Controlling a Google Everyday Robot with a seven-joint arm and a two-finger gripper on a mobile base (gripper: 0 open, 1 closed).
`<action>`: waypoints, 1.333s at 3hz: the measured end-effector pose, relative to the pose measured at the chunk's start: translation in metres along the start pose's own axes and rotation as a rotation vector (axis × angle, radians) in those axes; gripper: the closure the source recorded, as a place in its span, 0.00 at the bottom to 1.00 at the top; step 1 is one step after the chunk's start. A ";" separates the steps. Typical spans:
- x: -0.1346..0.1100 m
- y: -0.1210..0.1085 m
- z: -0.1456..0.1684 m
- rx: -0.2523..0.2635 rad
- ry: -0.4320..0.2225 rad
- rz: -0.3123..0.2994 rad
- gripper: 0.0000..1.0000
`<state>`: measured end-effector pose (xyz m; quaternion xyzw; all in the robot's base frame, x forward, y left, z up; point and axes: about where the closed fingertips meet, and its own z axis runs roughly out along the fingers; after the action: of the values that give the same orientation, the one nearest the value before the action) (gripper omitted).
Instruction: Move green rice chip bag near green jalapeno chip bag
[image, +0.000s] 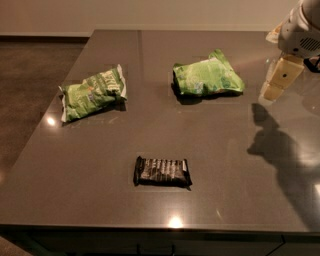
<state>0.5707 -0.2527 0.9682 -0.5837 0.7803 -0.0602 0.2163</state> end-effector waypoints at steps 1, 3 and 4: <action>0.005 -0.043 0.025 0.022 0.016 -0.012 0.00; 0.016 -0.098 0.076 0.033 0.046 -0.018 0.00; 0.001 -0.110 0.102 0.013 -0.002 -0.030 0.00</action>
Offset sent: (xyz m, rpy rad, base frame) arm 0.1362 -0.0448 -0.0317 -0.0691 -0.0277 -0.0110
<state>0.7097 -0.2716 0.9139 -0.5938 0.7710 -0.0678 0.2199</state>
